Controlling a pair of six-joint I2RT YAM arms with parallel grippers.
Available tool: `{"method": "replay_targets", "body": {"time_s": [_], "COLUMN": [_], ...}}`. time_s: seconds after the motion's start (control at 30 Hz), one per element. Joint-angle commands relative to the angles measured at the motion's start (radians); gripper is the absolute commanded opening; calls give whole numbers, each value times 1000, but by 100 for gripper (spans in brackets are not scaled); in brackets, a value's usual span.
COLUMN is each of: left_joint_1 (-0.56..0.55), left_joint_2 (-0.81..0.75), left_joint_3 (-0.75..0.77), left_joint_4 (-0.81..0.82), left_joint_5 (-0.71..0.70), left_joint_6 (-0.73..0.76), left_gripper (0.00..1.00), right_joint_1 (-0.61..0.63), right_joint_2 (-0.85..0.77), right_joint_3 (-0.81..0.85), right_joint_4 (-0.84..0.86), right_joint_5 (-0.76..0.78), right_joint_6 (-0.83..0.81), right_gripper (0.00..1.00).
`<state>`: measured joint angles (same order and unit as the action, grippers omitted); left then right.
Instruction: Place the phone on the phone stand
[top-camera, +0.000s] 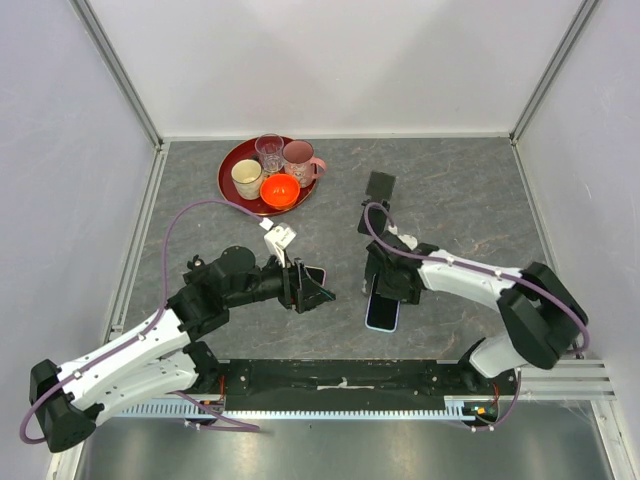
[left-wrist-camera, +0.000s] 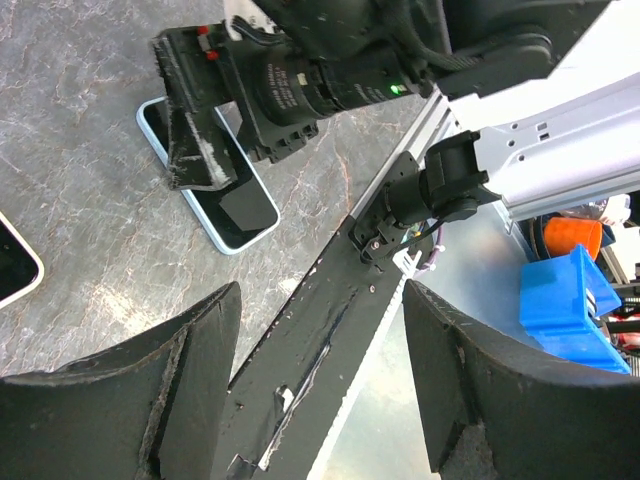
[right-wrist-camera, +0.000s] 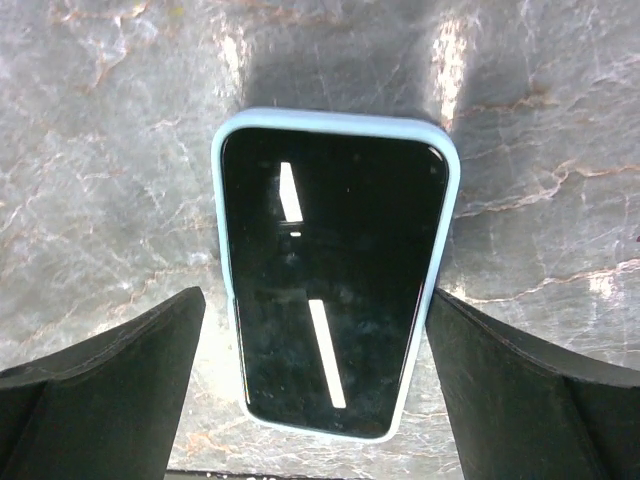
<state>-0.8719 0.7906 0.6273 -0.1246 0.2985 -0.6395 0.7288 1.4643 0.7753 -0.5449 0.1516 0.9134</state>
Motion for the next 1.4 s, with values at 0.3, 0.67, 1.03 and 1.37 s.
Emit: {"method": "replay_targets", "body": {"time_s": [0.3,0.67,1.03,1.37], "left_joint_1": [-1,-1,1,-1], "left_joint_2": [-45,-36,-51,-18], "left_joint_3": [9,12,6,20], "left_joint_4": [6,9,2,26], "left_joint_5": [-5,-6,-12,4], "left_joint_6": [-14,-8,-9,-8], "left_gripper": [72,72,72,72], "right_joint_1": [-20,-20,-14,-12], "right_joint_2": [226,202,-86,-478], "right_joint_3": [110,79,-39,-76], "right_joint_4": [-234,-214,18,155], "right_joint_5": [54,54,163,422], "right_joint_6": [168,216,49,-163], "right_gripper": [81,76,0,0]}}
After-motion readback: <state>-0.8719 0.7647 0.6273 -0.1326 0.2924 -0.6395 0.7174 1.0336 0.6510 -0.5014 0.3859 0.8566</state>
